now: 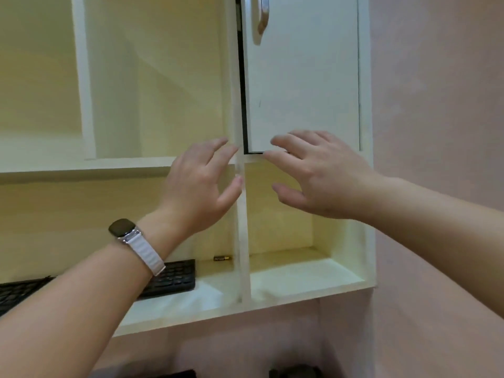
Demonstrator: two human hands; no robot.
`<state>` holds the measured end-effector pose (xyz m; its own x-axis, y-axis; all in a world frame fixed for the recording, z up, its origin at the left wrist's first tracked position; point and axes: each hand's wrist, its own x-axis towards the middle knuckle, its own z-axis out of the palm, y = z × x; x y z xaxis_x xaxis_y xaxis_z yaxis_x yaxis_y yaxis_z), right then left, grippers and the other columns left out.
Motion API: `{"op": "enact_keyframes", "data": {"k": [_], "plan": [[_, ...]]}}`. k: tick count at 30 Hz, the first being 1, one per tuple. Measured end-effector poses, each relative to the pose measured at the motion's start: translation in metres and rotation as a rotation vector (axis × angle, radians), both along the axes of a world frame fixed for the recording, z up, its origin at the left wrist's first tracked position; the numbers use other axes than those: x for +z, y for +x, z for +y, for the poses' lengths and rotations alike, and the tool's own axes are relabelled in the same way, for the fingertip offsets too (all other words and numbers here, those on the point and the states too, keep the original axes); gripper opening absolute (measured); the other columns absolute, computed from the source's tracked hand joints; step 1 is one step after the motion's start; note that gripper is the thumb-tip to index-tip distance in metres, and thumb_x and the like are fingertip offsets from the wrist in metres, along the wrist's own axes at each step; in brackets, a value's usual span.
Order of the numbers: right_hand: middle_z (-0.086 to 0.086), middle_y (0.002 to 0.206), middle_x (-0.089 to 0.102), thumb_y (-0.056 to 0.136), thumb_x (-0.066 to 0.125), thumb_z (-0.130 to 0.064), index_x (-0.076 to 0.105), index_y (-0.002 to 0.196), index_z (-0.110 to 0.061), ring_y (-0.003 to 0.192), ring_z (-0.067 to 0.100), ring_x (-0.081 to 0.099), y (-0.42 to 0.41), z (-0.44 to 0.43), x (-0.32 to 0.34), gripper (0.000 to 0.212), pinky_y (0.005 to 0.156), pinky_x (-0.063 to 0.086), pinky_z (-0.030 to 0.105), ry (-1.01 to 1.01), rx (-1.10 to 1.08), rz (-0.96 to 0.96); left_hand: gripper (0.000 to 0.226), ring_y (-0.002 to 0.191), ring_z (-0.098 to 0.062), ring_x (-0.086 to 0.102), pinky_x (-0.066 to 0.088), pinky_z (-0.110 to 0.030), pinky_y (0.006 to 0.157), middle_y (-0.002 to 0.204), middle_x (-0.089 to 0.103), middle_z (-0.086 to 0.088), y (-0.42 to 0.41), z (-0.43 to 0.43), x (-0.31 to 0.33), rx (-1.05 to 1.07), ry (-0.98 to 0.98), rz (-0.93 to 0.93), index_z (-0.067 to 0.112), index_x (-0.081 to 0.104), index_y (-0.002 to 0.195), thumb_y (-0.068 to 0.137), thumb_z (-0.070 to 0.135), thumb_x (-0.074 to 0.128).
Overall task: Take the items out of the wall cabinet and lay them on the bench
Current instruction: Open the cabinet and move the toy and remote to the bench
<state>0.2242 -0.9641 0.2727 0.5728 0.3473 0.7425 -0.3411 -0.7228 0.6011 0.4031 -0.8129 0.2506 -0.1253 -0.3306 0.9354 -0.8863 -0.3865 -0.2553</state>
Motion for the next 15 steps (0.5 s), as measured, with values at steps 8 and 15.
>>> {"op": "enact_keyframes", "data": {"k": [8,15], "plan": [[0.012,0.133,0.056,0.088,0.050,-0.040,0.059,0.125,-0.012,0.123,0.031,0.051,0.050,0.013,0.044,0.047,0.098,0.041,0.045,-0.198,-0.072,-0.111,0.050,0.126,-0.031,0.051,0.043,-0.043,0.090,0.138,0.055,-0.011,0.050,-0.029,0.019,-0.107,-0.051,-0.280,0.011,0.057,0.132,0.092,0.040,0.052],[0.011,0.146,0.045,0.093,0.038,-0.047,0.055,0.128,-0.012,0.143,0.031,0.029,0.066,0.001,0.054,0.052,0.114,0.026,0.046,-0.258,-0.264,-0.044,0.051,0.131,-0.023,0.050,0.027,-0.040,0.106,0.148,0.047,-0.003,0.079,-0.043,0.007,0.087,-0.135,-0.520,0.016,0.052,0.138,0.098,0.046,0.040]]}}
